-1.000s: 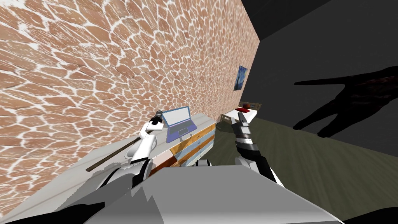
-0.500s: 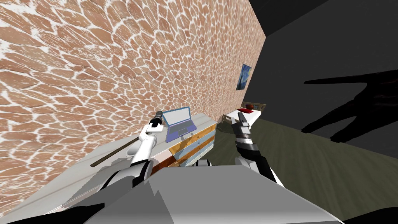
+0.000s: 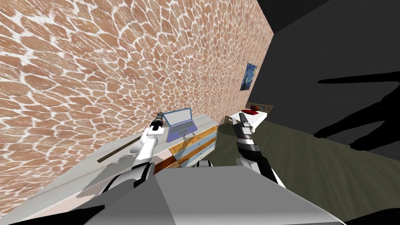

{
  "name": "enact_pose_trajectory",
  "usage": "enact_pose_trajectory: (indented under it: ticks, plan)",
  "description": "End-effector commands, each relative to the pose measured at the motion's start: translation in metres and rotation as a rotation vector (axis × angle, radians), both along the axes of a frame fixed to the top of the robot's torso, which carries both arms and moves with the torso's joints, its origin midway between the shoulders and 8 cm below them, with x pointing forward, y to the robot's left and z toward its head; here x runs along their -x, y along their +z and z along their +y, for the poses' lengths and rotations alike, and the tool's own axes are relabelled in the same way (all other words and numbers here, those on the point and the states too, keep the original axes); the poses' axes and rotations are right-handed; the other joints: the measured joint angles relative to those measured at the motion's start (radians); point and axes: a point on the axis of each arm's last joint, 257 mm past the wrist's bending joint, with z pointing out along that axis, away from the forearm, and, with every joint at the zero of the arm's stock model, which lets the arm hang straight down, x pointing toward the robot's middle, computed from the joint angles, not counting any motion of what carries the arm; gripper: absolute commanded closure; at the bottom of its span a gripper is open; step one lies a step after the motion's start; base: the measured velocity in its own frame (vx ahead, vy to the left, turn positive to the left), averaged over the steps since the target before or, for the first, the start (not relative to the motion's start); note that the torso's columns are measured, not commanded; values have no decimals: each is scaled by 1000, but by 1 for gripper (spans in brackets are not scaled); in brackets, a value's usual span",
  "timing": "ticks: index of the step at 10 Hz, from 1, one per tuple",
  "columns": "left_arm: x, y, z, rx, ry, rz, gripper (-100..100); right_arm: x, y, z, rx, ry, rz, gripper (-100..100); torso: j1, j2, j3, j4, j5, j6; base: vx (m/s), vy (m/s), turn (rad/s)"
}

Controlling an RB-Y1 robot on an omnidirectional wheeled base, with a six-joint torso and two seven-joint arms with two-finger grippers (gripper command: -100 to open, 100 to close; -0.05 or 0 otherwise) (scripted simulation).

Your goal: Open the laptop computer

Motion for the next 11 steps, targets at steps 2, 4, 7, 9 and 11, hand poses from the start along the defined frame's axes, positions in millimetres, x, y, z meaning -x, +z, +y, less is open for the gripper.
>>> enact_pose_trajectory:
  ticks: [2, 4, 7, 9, 11]
  plan:
    - [6, -4, -6, -25, -33, -38, 100, 0, 0, 0, 0, 0, 0, 0, 0, -1, 0, 0, 0, 0, 17, -61, 104]
    - [10, -13, -6, -31, -41, -47, 100, 0, 0, 0, 0, 0, 0, 0, 0, 0, 0, 1, -1, 3, 12, -45, 49]
    - [15, -17, -12, -50, -68, -74, 100, 0, 0, 0, 0, 0, 0, 0, -2, 0, 0, 1, -2, 4, 13, -52, 89]
    - [16, -7, -21, -72, -98, -108, 100, 0, 0, 0, 0, 0, 0, 0, -2, 0, 0, 0, -1, 2, 4, -50, 61]
    - [25, -24, -25, -62, -99, -109, 100, 0, 0, 0, 0, 0, 0, 0, -3, 1, 0, 2, -3, 4, 22, -1, 33]
